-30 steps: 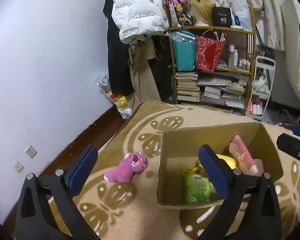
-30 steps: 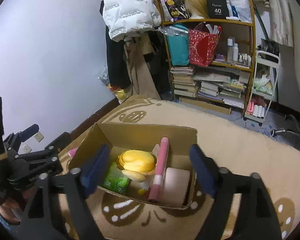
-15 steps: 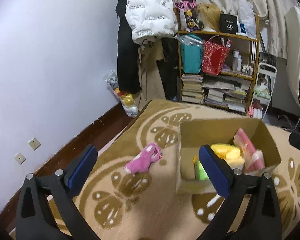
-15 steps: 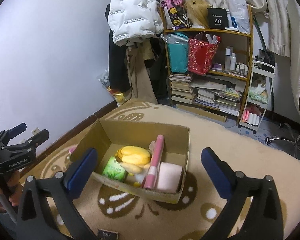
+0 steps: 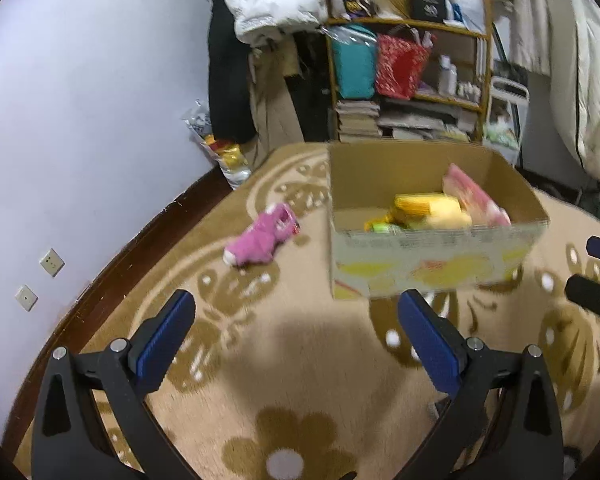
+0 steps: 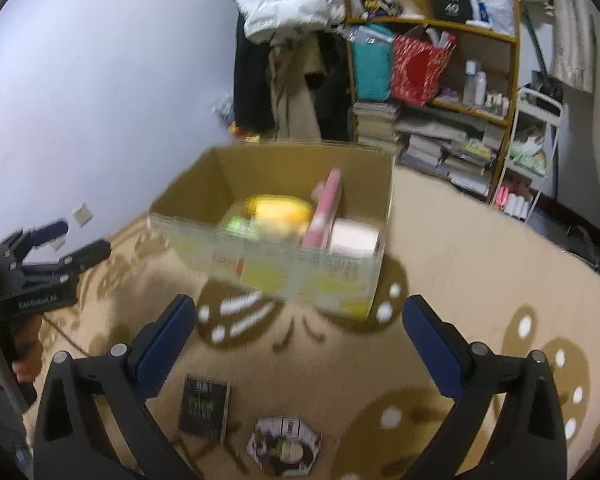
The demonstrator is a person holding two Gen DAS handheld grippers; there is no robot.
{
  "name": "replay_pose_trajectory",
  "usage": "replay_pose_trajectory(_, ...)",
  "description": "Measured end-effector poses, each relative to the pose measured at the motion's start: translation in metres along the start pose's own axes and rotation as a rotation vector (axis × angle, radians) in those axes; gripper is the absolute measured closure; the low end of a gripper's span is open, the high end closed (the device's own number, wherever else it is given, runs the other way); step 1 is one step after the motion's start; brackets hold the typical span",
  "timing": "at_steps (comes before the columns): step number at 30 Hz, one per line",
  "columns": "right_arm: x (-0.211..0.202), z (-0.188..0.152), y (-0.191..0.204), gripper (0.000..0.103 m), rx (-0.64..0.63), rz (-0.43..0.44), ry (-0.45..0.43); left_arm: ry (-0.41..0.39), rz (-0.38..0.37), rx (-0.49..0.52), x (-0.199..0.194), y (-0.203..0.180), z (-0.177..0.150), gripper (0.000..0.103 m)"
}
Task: Organize soft objects
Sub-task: 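Move the left tool to the black Face tissue pack while the right tool approaches the hexagonal badge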
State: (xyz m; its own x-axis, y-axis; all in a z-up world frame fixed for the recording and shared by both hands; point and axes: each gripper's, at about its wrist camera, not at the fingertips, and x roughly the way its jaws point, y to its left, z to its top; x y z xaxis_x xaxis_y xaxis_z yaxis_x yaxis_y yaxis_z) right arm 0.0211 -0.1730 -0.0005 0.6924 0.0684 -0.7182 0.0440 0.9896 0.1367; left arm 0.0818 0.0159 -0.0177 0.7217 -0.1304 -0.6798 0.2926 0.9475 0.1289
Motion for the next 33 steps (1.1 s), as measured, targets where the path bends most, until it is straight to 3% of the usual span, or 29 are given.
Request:
replay_pose_trajectory(12, 0.028, -0.071, -0.003, 0.004, 0.012, 0.047, 0.173, 0.089, -0.111, 0.097, 0.006, -0.047, -0.043, 0.003)
replay_pose_trajectory(21, 0.046, -0.106, -0.010, 0.017, 0.011, 0.067, 0.264, 0.141, -0.184, 0.152, 0.013, -0.079, -0.063, 0.003)
replay_pose_trajectory(33, 0.051, -0.115, -0.005, 0.017, -0.034, 0.036, 0.250, 0.190, -0.218, 0.182, 0.027, -0.106, -0.073, 0.003)
